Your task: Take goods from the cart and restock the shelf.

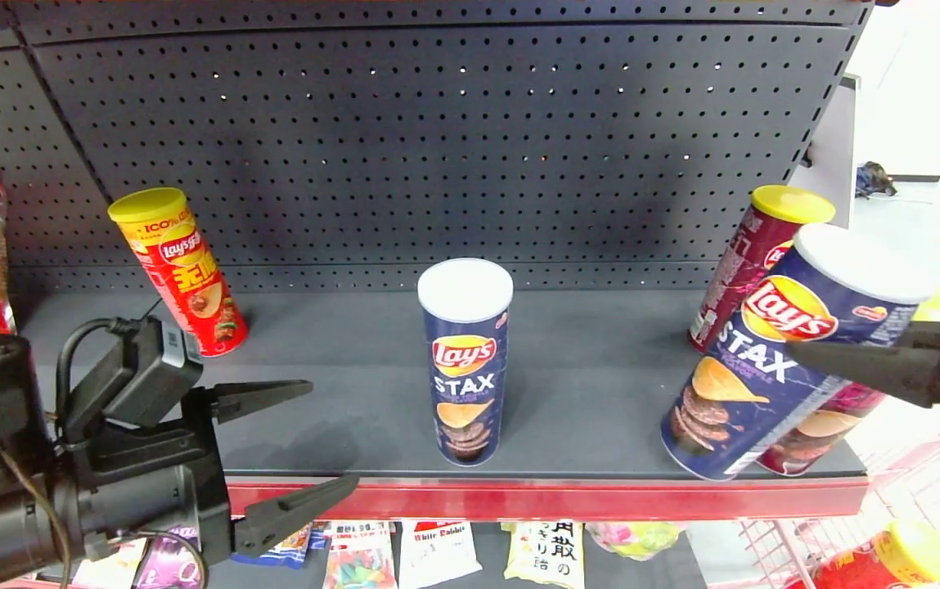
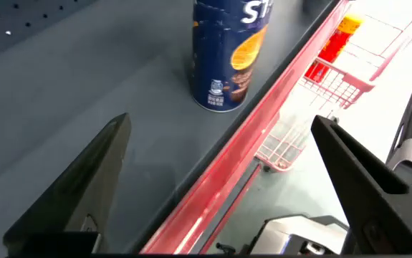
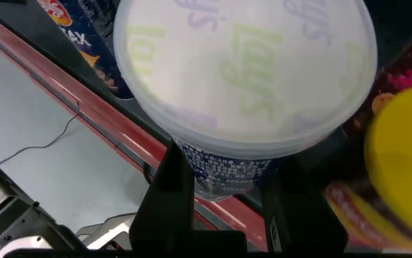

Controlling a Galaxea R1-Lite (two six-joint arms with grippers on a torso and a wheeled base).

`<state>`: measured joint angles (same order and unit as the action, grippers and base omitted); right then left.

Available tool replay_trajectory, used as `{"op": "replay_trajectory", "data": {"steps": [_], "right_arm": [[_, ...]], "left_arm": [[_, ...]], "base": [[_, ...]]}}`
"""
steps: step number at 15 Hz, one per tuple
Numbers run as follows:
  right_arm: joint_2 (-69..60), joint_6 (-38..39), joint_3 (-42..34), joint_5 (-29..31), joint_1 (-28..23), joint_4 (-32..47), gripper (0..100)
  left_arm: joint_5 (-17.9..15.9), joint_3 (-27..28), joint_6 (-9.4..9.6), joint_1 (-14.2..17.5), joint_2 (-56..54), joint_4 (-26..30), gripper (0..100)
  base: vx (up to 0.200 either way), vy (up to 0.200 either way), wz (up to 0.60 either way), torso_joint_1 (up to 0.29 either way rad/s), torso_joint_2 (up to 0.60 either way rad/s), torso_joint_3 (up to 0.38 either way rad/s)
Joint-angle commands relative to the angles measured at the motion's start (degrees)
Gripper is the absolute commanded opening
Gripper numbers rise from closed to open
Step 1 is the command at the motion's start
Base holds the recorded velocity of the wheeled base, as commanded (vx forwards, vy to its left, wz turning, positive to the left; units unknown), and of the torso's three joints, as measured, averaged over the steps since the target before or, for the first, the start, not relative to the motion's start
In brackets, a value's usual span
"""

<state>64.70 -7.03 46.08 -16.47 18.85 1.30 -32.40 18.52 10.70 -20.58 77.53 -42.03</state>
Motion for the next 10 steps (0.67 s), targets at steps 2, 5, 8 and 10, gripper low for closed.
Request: {"op": "replay_trajectory", "data": {"steps": [2, 5, 8, 10], "right_arm": [[8.69, -1.58, 4.37, -0.14, 2.33, -0.86, 0], [13.35, -1.76, 8.94, -0.05, 4.44, -0.86, 0], [18.01, -1.76, 13.69, -0.14, 6.55, -0.86, 0], [20.82, -1.76, 16.59, -0.32, 7.26, -0.86, 0]], "left_arm": [[0.32, -1.03, -0.07, 0.01, -3.88, 0.11, 100], [1.03, -0.85, -0.16, -0.08, -6.96, 2.48, 100], [1.03, -0.68, -0.07, -0.16, -12.84, 11.71, 100], [0.94, -0.59, -0.16, -0.16, -13.64, 12.33, 100]], "base": [[0.0, 0.0, 0.0, 0.0, 0.0, 0.0], [0.0, 0.0, 0.0, 0.0, 0.0, 0.0], [0.0, 0.0, 0.0, 0.0, 0.0, 0.0], [0.0, 0.0, 0.0, 0.0, 0.0, 0.0]]}}
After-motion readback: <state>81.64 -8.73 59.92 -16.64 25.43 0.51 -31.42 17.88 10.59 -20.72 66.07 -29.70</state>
